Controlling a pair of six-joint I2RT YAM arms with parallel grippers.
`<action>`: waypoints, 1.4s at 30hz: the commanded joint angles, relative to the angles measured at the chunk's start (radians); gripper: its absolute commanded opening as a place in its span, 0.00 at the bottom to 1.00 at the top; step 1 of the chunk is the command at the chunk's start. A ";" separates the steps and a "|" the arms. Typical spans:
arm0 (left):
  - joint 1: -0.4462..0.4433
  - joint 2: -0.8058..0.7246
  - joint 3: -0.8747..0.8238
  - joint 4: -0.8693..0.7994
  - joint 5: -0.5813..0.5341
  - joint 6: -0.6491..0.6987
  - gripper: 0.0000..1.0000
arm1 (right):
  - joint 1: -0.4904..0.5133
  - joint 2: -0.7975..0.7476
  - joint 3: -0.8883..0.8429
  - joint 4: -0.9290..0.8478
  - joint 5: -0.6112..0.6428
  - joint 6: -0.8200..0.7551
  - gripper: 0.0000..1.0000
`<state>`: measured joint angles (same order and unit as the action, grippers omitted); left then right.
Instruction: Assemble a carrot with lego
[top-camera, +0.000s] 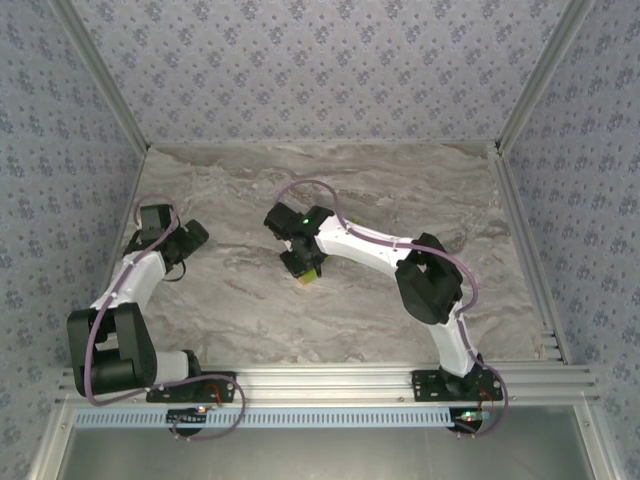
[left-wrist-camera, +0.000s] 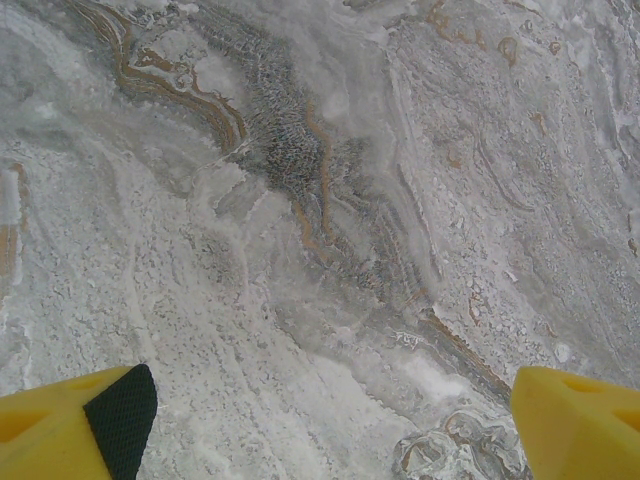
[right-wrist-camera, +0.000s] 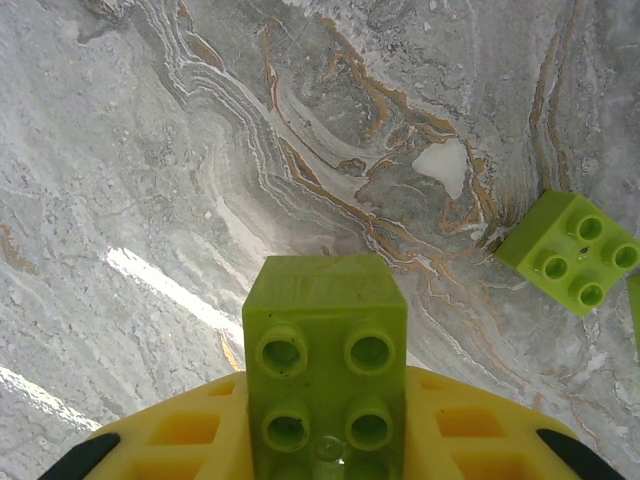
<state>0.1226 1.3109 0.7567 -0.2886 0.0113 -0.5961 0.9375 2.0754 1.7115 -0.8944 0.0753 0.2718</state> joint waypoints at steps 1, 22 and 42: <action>0.007 -0.021 0.011 0.003 0.013 0.000 0.93 | 0.003 0.099 -0.049 -0.132 -0.022 -0.012 0.36; 0.007 -0.014 0.025 0.001 0.020 -0.001 0.93 | -0.002 -0.096 0.070 -0.187 0.002 -0.023 0.33; 0.007 -0.016 0.015 0.001 0.019 0.001 0.93 | 0.013 0.007 0.110 -0.040 0.029 -0.006 0.32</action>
<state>0.1226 1.3109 0.7567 -0.2886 0.0151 -0.5961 0.9409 2.0563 1.7866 -0.9512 0.0795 0.2539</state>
